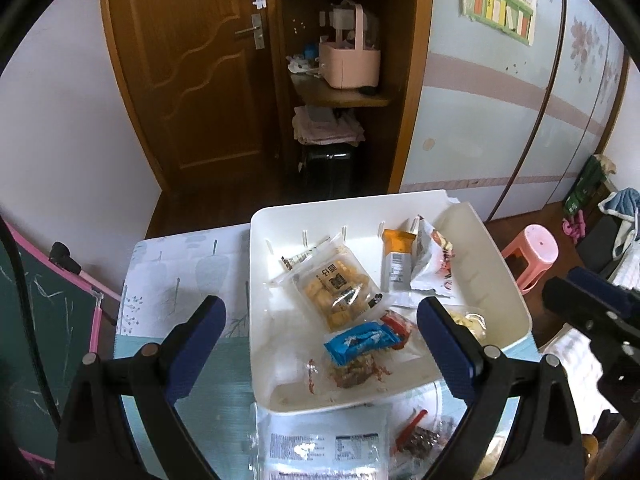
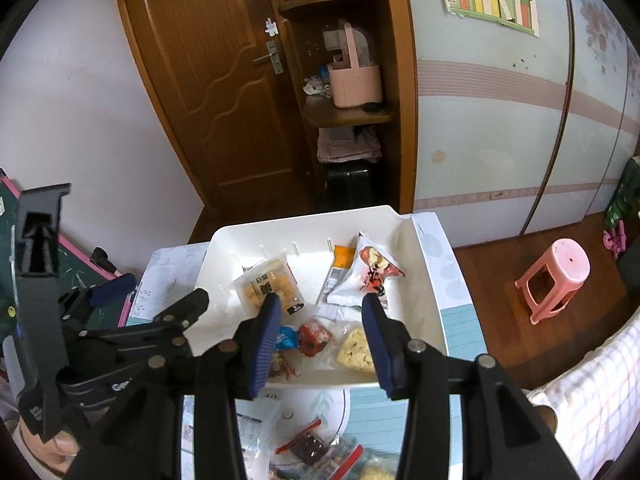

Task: Organize snacks
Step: 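Withdraw both tools from the basket back toward the table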

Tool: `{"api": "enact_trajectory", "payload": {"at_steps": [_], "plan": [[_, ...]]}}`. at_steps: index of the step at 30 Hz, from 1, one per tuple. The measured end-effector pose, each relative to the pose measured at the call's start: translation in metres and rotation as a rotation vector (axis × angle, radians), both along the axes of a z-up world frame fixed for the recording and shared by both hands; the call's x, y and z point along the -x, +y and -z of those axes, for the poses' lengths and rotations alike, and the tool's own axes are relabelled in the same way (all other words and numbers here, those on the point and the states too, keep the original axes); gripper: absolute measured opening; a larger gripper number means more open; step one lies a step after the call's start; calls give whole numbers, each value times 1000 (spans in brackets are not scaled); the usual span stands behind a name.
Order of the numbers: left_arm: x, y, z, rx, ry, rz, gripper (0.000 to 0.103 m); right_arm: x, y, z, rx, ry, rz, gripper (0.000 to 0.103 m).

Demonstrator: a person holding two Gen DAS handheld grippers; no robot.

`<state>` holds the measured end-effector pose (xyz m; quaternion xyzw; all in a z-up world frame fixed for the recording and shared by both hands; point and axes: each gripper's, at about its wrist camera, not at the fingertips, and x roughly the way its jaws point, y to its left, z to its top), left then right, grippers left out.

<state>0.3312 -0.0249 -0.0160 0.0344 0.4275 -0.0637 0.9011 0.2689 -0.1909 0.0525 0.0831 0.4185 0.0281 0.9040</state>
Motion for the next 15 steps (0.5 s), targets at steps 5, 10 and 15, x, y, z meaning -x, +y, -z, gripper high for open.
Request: {"api": "enact_trajectory", "payload": {"at_steps": [5, 10, 15], "plan": [[25, 3, -18, 9, -30, 15, 96, 18, 4, -10, -3, -12, -10, 43], [55, 0, -37, -14, -80, 36, 96, 38, 10, -24, -6, -34, -24, 43], [80, 3, -53, -4, -109, 55, 96, 59, 14, -38, -3, -63, -35, 43]]}}
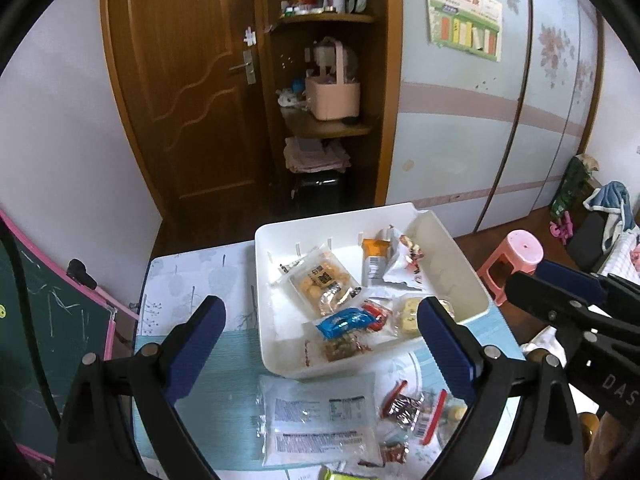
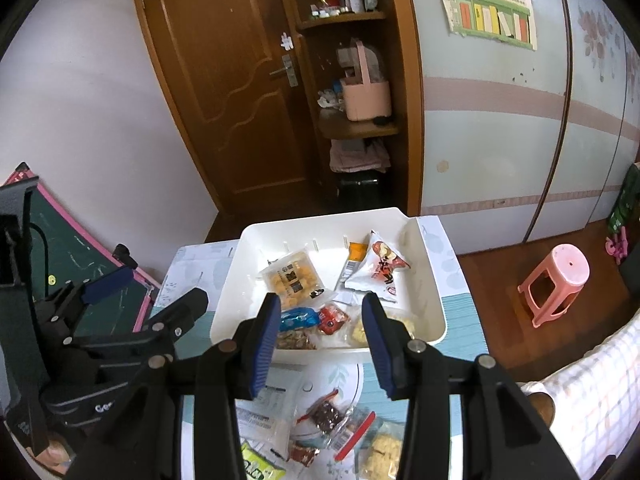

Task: Organize snacks
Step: 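Withdraw both tools from the basket back toward the table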

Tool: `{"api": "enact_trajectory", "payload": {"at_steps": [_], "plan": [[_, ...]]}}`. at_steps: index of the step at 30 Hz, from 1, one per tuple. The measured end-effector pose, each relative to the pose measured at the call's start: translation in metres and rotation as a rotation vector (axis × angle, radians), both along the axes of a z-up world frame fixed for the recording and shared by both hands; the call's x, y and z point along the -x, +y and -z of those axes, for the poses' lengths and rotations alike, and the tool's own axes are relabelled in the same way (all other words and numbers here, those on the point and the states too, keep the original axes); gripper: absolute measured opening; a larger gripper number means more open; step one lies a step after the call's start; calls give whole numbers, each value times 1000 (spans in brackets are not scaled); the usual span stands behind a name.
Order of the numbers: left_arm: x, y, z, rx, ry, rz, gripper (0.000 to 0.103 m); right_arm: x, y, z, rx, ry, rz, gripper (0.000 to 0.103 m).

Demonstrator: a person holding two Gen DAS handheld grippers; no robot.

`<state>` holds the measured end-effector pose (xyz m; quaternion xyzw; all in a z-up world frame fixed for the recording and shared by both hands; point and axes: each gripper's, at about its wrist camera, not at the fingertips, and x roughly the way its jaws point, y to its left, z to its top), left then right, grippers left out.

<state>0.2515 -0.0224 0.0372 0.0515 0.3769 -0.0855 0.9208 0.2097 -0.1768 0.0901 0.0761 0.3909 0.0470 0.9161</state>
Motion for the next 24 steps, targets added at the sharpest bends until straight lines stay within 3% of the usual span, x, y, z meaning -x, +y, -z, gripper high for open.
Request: {"api": "enact_trajectory", "payload": {"at_steps": [6, 12, 17, 24], "plan": [[33, 2, -17, 12, -36, 15, 97, 28, 1, -12, -3, -32, -8, 46], [66, 4, -24, 30, -76, 35, 100, 60, -6, -21, -10, -92, -2, 61], [91, 1, -14, 43, -73, 83, 102, 81, -14, -15, -10, -105, 6, 65], [124, -1, 16, 39, -53, 122, 102, 101, -25, 16, 7, -53, 16, 79]]}}
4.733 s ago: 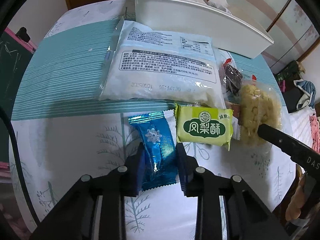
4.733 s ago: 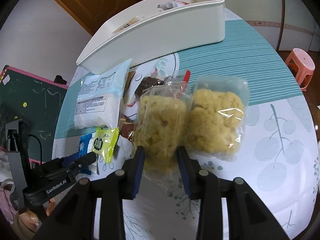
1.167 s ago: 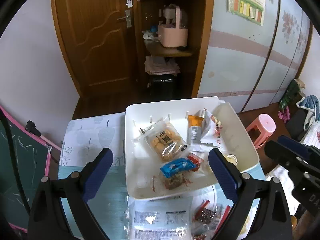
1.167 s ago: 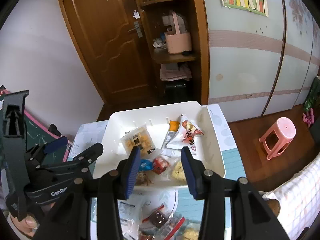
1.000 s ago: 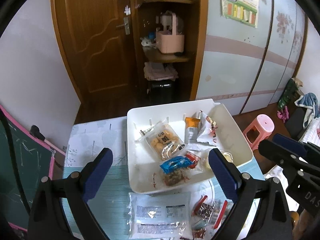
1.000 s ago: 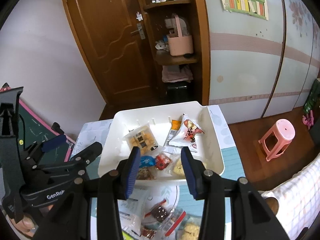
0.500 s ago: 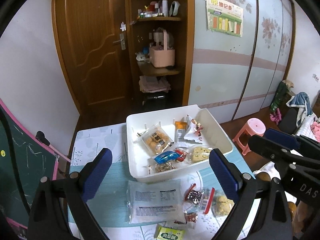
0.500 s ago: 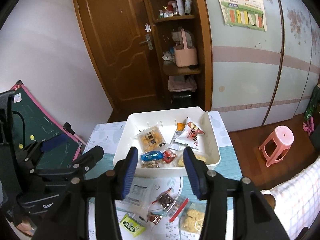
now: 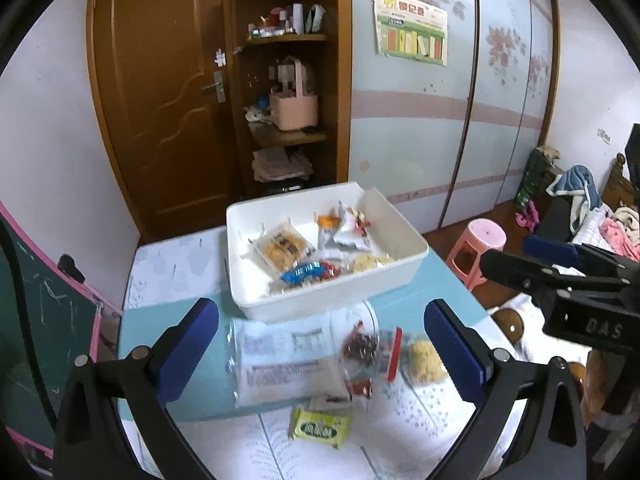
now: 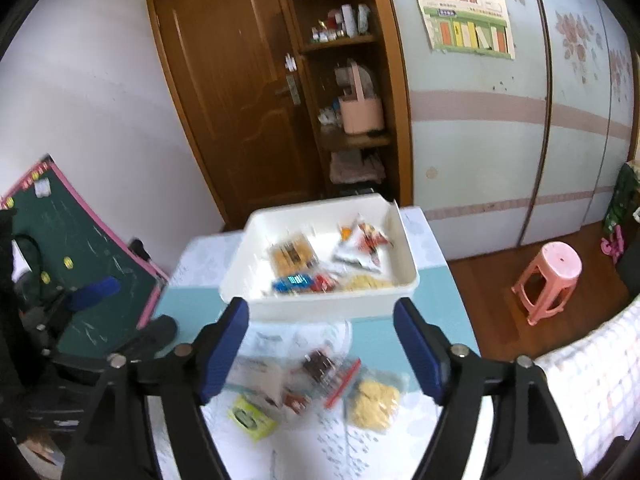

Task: Organize snacks
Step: 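Withdraw both tools from the basket back toward the table, then grasp the green pineapple-cake packet with the left tool while the right grasps a clear crumb-cake bag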

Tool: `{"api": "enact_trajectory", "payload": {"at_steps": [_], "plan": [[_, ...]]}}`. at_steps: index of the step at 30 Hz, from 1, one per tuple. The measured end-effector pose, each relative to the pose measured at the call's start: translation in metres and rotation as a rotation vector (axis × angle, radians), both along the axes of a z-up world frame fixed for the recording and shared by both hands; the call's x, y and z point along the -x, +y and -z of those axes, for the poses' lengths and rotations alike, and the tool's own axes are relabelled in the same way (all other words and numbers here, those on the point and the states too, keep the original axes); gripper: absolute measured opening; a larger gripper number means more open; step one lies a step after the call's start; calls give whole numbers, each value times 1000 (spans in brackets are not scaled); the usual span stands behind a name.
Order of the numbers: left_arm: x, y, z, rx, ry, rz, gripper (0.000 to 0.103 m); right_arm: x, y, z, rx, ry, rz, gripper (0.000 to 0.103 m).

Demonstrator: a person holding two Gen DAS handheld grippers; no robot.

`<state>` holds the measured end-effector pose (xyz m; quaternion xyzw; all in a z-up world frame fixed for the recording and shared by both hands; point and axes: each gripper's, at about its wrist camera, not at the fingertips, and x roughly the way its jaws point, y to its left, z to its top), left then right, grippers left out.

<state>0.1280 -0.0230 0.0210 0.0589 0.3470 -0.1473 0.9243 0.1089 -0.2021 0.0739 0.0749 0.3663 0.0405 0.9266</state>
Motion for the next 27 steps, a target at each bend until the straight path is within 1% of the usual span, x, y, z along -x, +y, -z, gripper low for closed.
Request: {"api": "enact_trajectory", "payload": {"at_steps": [4, 7, 11, 16, 22, 27], "plan": [[11, 3, 30, -5, 47, 9, 102, 7, -12, 25, -9, 46, 24, 85], [16, 6, 59, -23, 94, -1, 102, 8, -23, 50, -13, 94, 62, 86], [17, 14, 102, -33, 188, -35, 102, 10, -36, 81, -17, 151, 104, 86], [15, 23, 144, -40, 281, -89, 102, 8, -44, 117, -13, 221, 137, 87], [4, 20, 182, -67, 370, -121, 102, 0, -41, 152, 8, 295, 134, 87], [-4, 16, 200, -80, 416, -129, 102, -9, -37, 175, 19, 340, 123, 87]]}}
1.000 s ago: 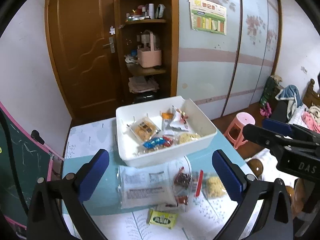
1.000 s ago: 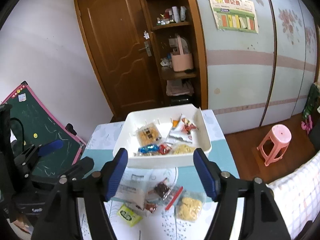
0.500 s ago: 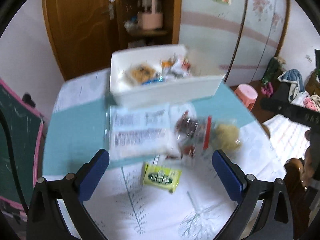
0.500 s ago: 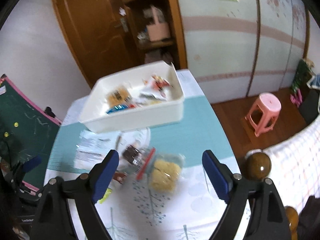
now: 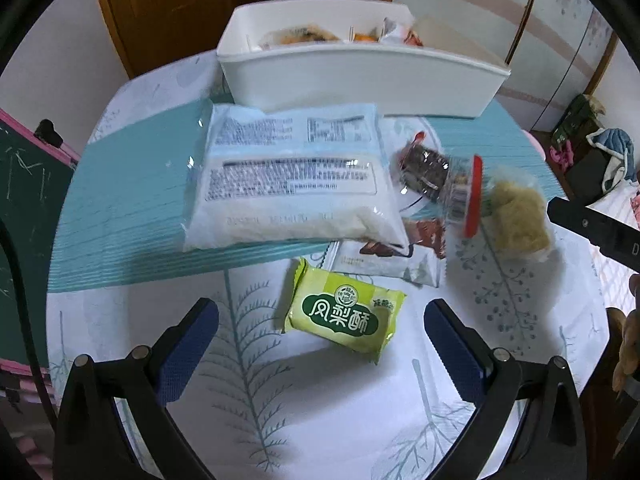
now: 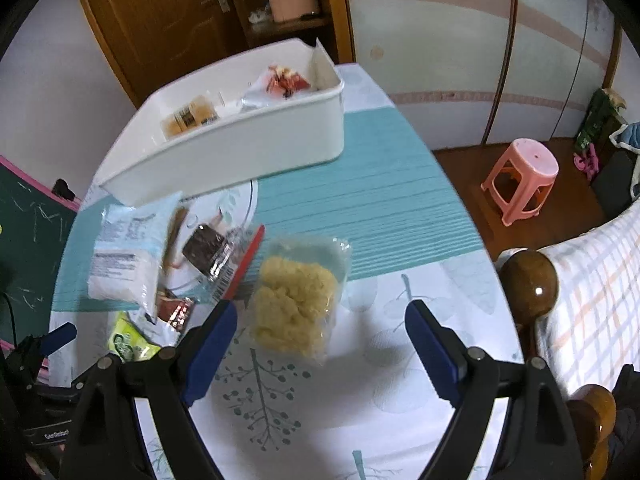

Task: Organize snacks
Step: 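Grasp the green pineapple-cake packet with the left tool while the right grasps a clear crumb-cake bag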

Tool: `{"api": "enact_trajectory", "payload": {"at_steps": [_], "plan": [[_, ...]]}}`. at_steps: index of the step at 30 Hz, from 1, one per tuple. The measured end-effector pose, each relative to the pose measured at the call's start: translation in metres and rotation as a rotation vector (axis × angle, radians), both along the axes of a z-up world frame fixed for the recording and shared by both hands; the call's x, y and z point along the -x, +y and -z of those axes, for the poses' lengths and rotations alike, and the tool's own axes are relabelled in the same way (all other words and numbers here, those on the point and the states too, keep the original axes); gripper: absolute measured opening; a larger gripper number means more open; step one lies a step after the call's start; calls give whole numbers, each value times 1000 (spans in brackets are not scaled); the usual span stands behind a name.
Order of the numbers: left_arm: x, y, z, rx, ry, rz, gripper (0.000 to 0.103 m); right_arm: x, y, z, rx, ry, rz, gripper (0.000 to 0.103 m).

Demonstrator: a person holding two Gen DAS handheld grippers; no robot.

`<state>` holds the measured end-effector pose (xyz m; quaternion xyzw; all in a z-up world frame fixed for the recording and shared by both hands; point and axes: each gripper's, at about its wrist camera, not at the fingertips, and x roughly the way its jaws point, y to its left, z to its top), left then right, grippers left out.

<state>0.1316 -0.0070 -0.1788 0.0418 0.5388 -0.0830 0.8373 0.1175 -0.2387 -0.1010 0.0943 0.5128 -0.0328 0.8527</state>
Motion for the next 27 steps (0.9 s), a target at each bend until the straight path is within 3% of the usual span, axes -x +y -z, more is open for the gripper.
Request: {"api": "enact_trajectory", "payload": {"at_steps": [13, 21, 24, 27], "plan": [[-16, -10, 29, -29, 52, 3, 98, -19, 10, 31, 3, 68, -18, 87], [-20, -8, 34, -28, 41, 2, 81, -24, 18, 44, 28, 104, -16, 87], [-17, -9, 29, -27, 27, 9, 65, -23, 21, 44, 48, 97, -20, 87], [-15, -9, 28, -28, 27, 0, 61, -21, 24, 45, 64, 102, -28, 87]]}}
